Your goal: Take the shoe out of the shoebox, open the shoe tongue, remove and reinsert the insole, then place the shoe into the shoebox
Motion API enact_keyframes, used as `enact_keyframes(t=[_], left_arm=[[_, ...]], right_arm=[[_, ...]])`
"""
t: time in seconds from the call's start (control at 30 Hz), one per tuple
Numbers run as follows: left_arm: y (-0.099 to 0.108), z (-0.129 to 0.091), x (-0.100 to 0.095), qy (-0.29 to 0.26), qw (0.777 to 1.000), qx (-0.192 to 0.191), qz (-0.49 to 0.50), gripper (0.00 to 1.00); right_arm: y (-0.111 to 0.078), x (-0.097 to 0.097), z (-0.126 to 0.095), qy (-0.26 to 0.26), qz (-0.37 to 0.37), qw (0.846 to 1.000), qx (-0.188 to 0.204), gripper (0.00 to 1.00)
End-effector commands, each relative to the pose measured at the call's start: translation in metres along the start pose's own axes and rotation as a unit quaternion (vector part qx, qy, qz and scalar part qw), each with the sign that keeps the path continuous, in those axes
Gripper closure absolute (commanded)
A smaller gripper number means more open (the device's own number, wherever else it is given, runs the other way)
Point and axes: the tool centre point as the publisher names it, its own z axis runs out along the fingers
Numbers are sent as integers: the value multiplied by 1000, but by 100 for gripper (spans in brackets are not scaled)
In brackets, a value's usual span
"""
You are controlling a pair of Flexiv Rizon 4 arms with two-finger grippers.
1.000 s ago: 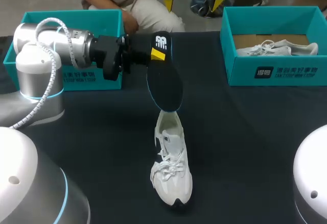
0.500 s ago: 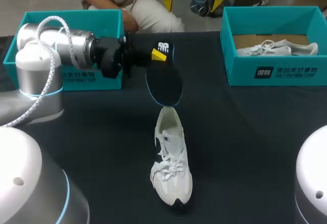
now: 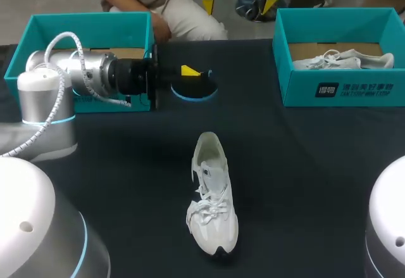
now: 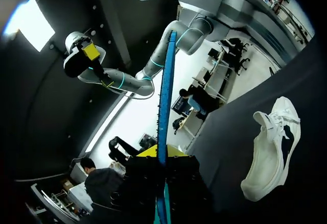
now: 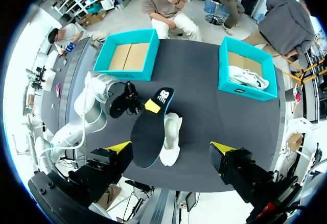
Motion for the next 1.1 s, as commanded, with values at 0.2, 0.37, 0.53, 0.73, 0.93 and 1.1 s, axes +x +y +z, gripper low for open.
enact_keyframes(t=[0.2, 0.37, 0.53, 0.73, 0.93, 1.1], left_arm=[[-6, -2, 9, -14, 999, -16, -31, 100], [-6, -2, 9, -14, 999, -16, -31, 100], [-6, -2, 9, -14, 999, -16, -31, 100], [-6, -2, 9, -14, 999, -16, -31, 100], [-6, -2, 9, -14, 999, -16, -31, 100], [-4, -1, 14, -29, 994, -9, -103, 100]], right_arm=[[1, 0, 0, 0, 0, 1000, 1, 0], [1, 0, 0, 0, 0, 1000, 1, 0], [1, 0, 0, 0, 0, 1000, 1, 0], [1, 0, 0, 0, 0, 1000, 1, 0], [1, 0, 0, 0, 0, 1000, 1, 0], [1, 0, 0, 0, 0, 1000, 1, 0]])
